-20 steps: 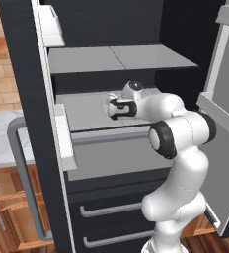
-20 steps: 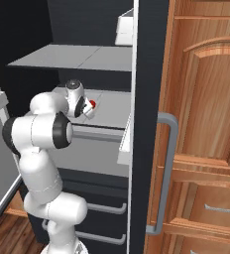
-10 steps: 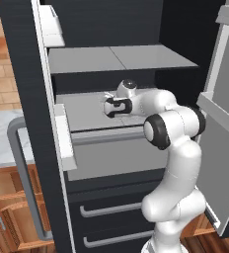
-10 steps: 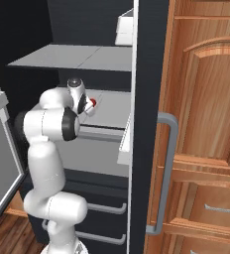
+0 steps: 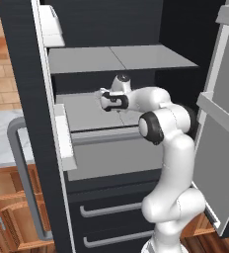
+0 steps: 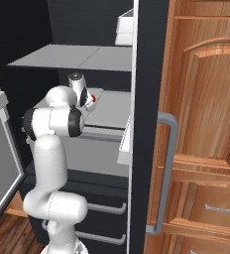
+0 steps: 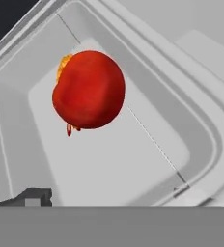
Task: Place the tupperware containing the shrimp and tomato meal in the microwave. Close the microwave door and press the start button to reheat the meal.
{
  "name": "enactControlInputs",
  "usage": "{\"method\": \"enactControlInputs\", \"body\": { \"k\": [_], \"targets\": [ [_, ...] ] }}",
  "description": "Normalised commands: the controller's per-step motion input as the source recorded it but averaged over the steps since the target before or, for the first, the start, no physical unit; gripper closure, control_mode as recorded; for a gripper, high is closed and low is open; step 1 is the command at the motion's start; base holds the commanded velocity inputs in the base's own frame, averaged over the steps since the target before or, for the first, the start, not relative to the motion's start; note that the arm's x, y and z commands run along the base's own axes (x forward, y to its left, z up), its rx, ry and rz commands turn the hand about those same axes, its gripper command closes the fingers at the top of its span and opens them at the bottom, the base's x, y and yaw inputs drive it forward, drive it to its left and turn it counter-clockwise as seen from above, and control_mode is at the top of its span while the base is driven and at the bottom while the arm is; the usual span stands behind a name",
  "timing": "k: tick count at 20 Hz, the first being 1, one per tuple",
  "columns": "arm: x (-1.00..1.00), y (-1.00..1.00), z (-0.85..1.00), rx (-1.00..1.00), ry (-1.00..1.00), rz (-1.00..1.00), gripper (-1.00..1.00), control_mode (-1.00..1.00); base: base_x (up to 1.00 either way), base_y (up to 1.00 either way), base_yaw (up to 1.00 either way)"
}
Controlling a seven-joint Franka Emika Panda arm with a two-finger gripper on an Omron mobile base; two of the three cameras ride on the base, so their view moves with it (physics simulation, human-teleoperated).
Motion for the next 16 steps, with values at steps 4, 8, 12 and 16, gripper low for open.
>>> {"method": "enactControlInputs", "body": {
  "k": [4,8,12,16],
  "targets": [
    [0.18,0.00,-0.54,0.00,0.00,-0.09,-1.00,-1.00,0.00,0.00,0.00],
    [0.13,-0.01,-0.67,0.00,0.00,-0.11,-1.00,-1.00,0.00,0.00,0.00],
    [0.05,0.00,-0.77,0.00,0.00,-0.12,1.00,-1.00,0.00,0.00,0.00],
    [0.00,-0.04,-0.71,0.00,0.00,-0.11,1.00,-1.00,0.00,0.00,0.00]
  ]
}}
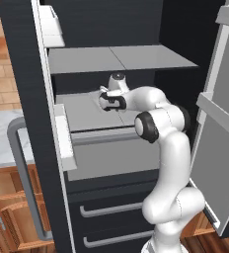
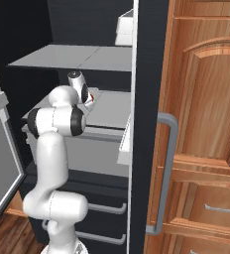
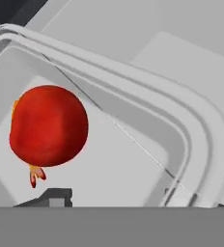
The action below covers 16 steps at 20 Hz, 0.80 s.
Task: Place the tupperware containing the shrimp and tomato meal in the microwave. Close the microwave door and press the start button to reheat the meal.
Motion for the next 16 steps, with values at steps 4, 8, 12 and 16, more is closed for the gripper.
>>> {"method": "enactControlInputs", "body": {
  "k": [4,8,12,16],
  "targets": [
    [0.00,-0.02,-0.42,0.00,0.00,-0.05,1.00,-1.00,0.00,0.00,0.00],
    [0.00,-0.01,-0.25,0.00,0.01,-0.01,1.00,-1.00,0.00,0.00,0.00],
    [0.00,0.00,0.00,0.00,0.00,0.00,1.00,-1.00,0.00,0.00,0.00],
    [-0.16,-0.01,-0.21,0.00,-0.02,-0.02,1.00,-1.00,0.00,0.00,0.00]
  ]
}}
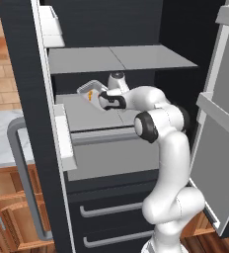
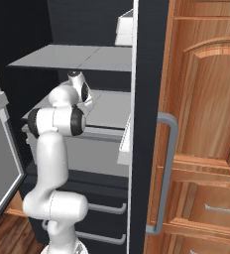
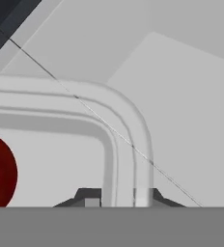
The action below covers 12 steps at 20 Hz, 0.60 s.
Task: Place the tupperware containing the shrimp and tomato meal in the microwave. Close the microwave door and press the start button to reheat the meal.
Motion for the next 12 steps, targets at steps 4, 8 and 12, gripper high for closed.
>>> {"method": "enactControlInputs", "body": {
  "k": [4,8,12],
  "targets": [
    [-0.30,-0.03,-0.42,0.00,-0.12,-0.06,1.00,-1.00,0.00,0.00,0.00],
    [-0.35,-0.01,-0.38,0.00,-0.19,-0.07,1.00,-1.00,0.00,0.00,0.00],
    [-0.49,0.00,-0.03,0.00,-0.13,-0.04,1.00,-1.00,0.00,0.00,0.00]
  ]
}}
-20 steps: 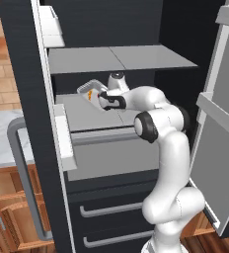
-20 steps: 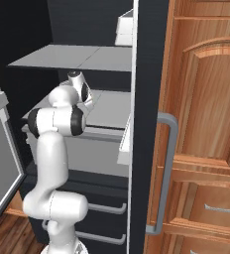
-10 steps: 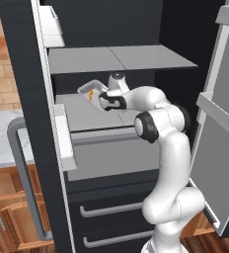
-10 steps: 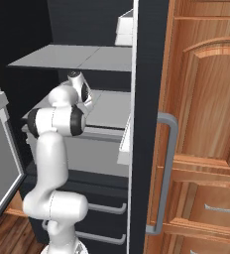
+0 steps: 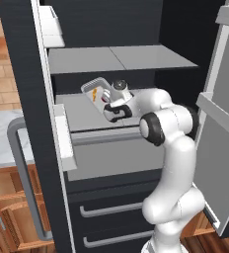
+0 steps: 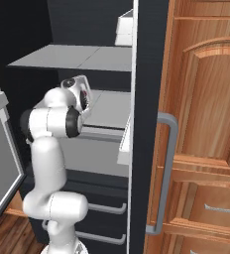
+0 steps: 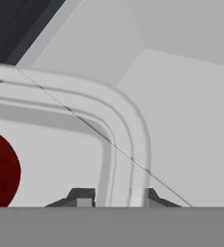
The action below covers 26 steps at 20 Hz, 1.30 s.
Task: Place the tupperware containing the shrimp and tomato meal in the microwave. Close the microwave door and press the start button to reheat the meal.
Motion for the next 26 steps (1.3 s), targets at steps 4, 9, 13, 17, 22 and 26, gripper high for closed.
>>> {"method": "enactControlInputs", "body": {
  "k": [4,9,13,17,22,26],
  "targets": [
    [-0.63,0.00,0.10,0.00,-0.06,-0.03,1.00,-1.00,0.00,0.00,0.00],
    [-0.74,-0.06,0.36,0.02,0.00,-0.02,1.00,-1.00,0.00,0.00,0.00],
    [-0.91,-0.16,0.53,0.06,0.00,-0.01,1.00,-1.00,0.00,0.00,0.00],
    [-0.99,-0.35,0.57,0.10,0.00,0.00,1.00,-1.00,0.00,0.00,0.00],
    [-1.00,-0.58,0.32,0.11,0.01,0.00,1.00,-1.00,0.00,0.00,0.00],
    [-1.00,-0.70,0.38,0.12,0.02,0.00,1.00,-1.00,0.00,0.00,0.00]
  ]
}}
